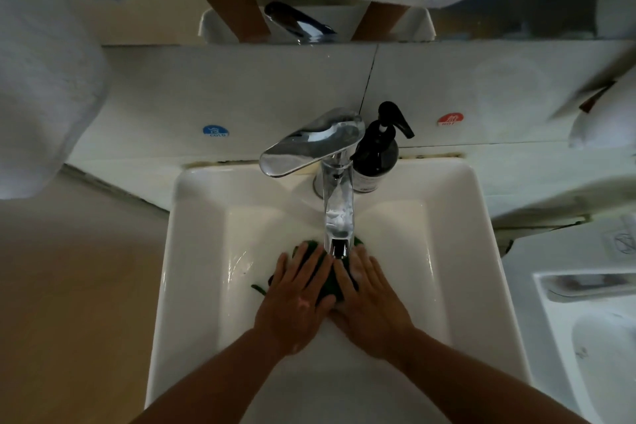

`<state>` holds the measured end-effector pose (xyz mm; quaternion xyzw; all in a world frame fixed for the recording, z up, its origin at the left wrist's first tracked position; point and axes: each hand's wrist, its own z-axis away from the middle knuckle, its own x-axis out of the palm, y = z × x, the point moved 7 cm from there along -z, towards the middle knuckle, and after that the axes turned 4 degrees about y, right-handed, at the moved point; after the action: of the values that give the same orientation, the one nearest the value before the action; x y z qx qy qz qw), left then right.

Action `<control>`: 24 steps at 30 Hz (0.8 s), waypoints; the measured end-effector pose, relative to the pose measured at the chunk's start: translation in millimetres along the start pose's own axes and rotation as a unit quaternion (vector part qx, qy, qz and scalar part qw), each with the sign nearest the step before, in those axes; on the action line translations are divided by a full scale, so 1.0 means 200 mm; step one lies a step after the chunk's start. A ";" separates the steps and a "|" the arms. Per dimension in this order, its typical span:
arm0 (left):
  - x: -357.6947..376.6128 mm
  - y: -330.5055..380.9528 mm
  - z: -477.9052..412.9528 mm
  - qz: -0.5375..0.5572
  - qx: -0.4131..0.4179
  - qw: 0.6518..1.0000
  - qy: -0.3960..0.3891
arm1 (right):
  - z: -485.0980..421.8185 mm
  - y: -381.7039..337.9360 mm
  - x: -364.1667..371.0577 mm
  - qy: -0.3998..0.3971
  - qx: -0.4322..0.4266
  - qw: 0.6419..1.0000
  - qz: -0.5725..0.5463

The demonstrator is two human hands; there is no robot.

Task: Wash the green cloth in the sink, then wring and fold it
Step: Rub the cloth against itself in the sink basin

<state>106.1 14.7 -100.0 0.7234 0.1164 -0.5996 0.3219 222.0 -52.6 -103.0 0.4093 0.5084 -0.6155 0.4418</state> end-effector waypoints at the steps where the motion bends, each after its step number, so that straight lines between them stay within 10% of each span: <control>1: 0.02 0.00 -0.03 -0.010 0.001 1.000 0.001 | -0.06 0.00 0.00 0.002 -0.005 1.000 0.012; 7: -0.06 -0.03 -0.23 -0.007 -0.010 0.994 0.110 | -0.29 0.06 -0.10 0.118 -0.030 0.991 0.054; 11: -0.15 -0.11 -0.36 0.075 -0.126 0.989 0.007 | -0.35 0.11 -0.16 0.066 -0.011 0.996 0.066; 15: -0.19 -0.04 -0.28 0.020 0.022 0.993 0.112 | -0.22 0.09 -0.22 0.102 0.007 0.994 0.034; 24: 0.01 0.01 0.01 -0.007 -0.019 0.999 0.039 | -0.03 -0.03 -0.03 0.079 -0.047 0.995 0.038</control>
<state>105.7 11.6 -100.8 0.7394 0.1456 -0.5707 0.3263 217.5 -45.9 -96.3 0.4544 0.5543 -0.5396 0.4416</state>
